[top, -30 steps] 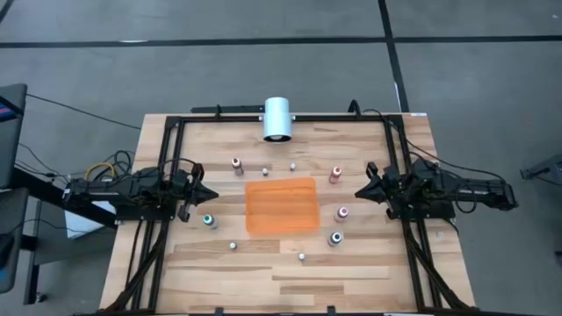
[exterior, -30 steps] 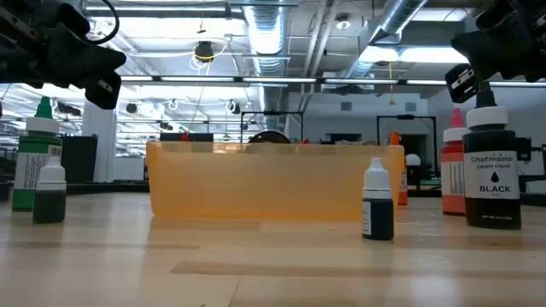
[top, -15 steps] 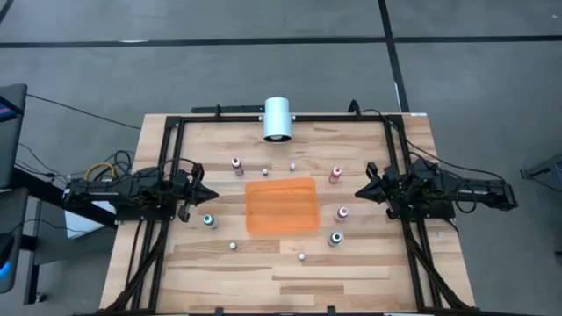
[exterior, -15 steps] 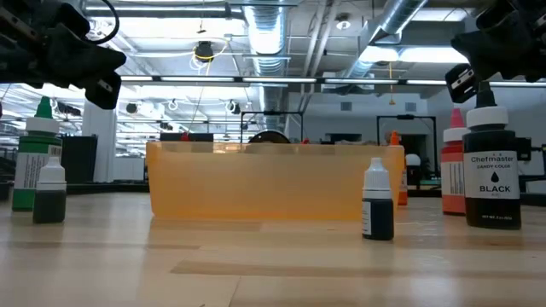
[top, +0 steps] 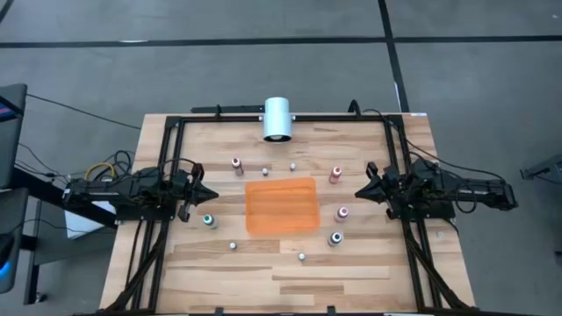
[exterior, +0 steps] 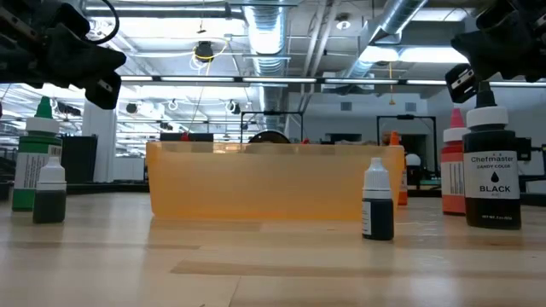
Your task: Pick & Place food coloring
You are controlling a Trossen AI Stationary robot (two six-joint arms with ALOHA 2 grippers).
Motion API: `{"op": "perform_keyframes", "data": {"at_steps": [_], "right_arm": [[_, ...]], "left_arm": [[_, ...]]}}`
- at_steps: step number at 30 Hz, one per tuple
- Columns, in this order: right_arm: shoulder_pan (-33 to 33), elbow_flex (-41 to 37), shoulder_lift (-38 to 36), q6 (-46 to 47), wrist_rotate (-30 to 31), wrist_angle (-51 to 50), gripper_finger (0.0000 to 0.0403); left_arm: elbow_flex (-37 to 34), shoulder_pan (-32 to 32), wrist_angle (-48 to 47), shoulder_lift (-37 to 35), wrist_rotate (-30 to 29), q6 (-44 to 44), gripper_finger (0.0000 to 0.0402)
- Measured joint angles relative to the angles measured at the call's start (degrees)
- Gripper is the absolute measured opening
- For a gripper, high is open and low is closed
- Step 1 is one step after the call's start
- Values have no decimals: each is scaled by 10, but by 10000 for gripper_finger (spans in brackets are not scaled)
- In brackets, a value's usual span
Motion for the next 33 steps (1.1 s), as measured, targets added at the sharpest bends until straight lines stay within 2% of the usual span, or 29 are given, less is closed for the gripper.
{"op": "perform_keyframes", "data": {"at_steps": [13, 18, 22, 26, 33], "right_arm": [[0, 0, 0, 0, 0, 0, 0], [-4, 0, 0, 0, 20, 2, 0], [-5, 0, 0, 0, 33, 19, 0], [-5, 0, 0, 5, 33, 94, 0], [-5, 0, 0, 5, 32, 288, 0]], "left_arm": [[0, 0, 0, 0, 0, 0, 0], [0, 0, 2, 0, 0, -40, 0], [0, 0, 16, 0, -22, -84, 0], [0, 0, 66, 0, -61, -140, 0], [0, 0, 188, 0, -143, -175, 0]]}}
